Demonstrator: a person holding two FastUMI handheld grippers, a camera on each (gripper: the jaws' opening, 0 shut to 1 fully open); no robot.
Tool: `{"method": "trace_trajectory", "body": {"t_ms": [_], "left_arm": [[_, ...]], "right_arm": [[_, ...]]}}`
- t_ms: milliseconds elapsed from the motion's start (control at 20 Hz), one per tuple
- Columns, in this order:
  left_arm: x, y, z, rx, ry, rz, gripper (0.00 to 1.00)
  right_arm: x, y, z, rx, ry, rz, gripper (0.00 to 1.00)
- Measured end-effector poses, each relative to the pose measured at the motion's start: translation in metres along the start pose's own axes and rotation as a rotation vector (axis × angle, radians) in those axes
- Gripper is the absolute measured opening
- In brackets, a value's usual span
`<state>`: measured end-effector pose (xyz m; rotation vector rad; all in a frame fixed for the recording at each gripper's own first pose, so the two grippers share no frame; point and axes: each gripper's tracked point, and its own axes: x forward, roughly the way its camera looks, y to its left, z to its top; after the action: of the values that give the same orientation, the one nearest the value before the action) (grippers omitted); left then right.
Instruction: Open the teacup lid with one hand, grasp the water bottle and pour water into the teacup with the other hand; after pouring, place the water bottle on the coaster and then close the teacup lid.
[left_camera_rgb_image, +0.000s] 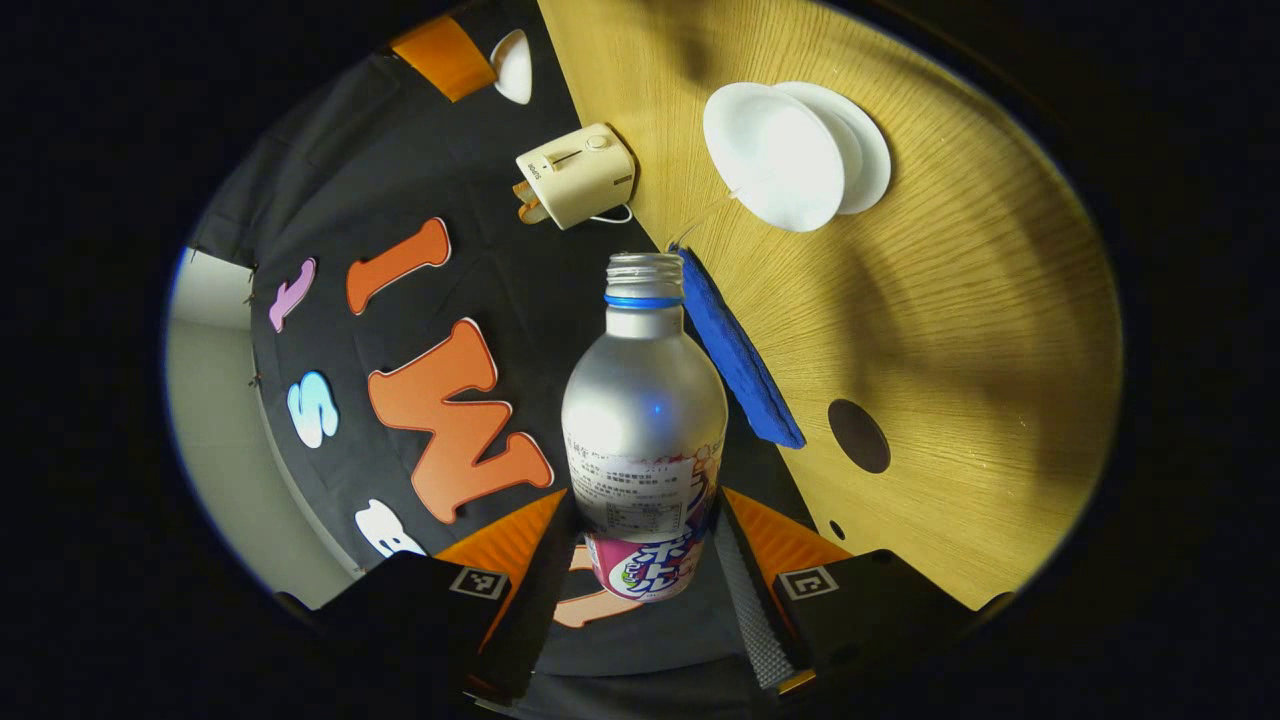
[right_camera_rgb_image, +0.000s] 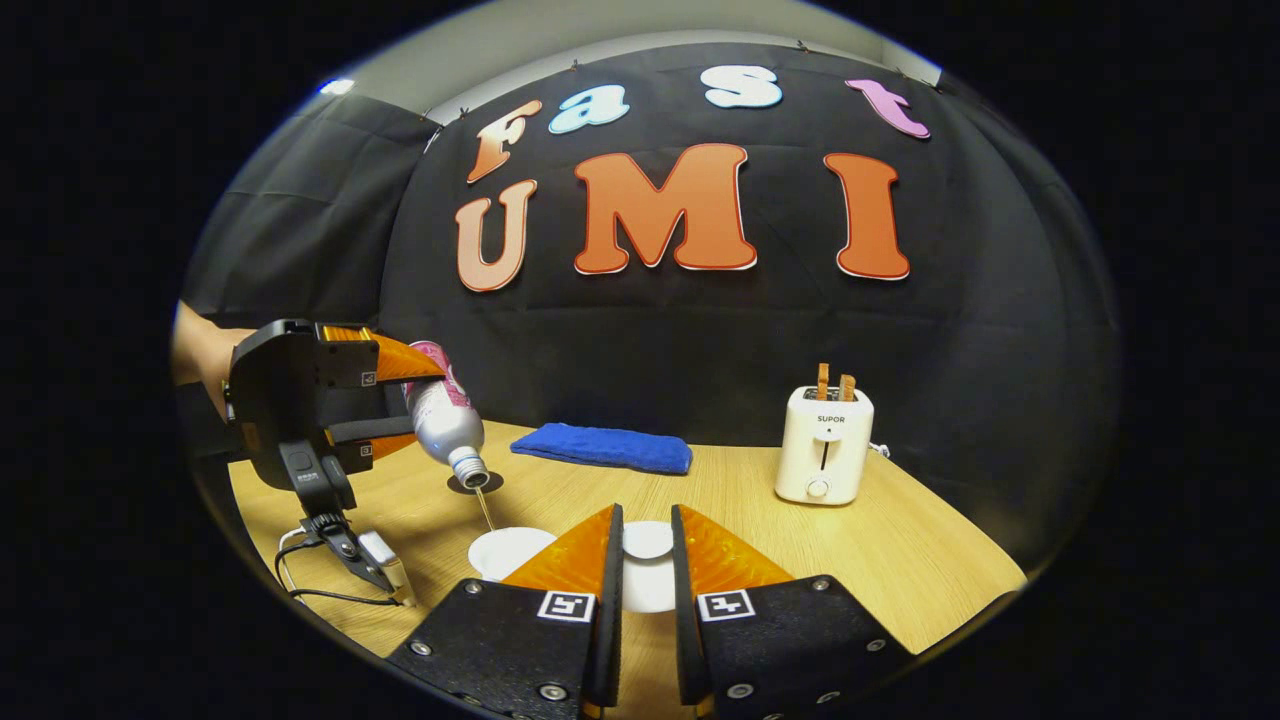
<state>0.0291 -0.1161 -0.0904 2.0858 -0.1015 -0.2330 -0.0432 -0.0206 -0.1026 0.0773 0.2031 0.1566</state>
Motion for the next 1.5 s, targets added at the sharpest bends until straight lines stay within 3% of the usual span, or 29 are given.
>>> {"method": "trace_trajectory", "body": {"t_ms": [200,250,450,1100,1500], "left_arm": [[0.002,0.006,0.0,0.032,-0.004,0.014,0.81],[0.002,0.006,0.001,0.036,-0.009,0.019,0.85],[0.004,0.016,0.003,0.058,-0.014,0.03,0.81],[0.006,0.019,0.006,0.123,-0.005,0.07,0.84],[0.002,0.01,0.015,0.086,-0.028,0.077,0.81]], "right_arm": [[0.001,0.001,0.002,-0.01,-0.004,0.006,0.23],[0.001,0.0,0.004,-0.008,-0.006,0.005,0.23],[0.002,0.001,0.006,-0.004,-0.012,0.011,0.23],[0.0,0.002,0.003,0.005,-0.01,0.024,0.23],[0.002,0.009,0.002,0.003,-0.005,0.038,0.23]]}}
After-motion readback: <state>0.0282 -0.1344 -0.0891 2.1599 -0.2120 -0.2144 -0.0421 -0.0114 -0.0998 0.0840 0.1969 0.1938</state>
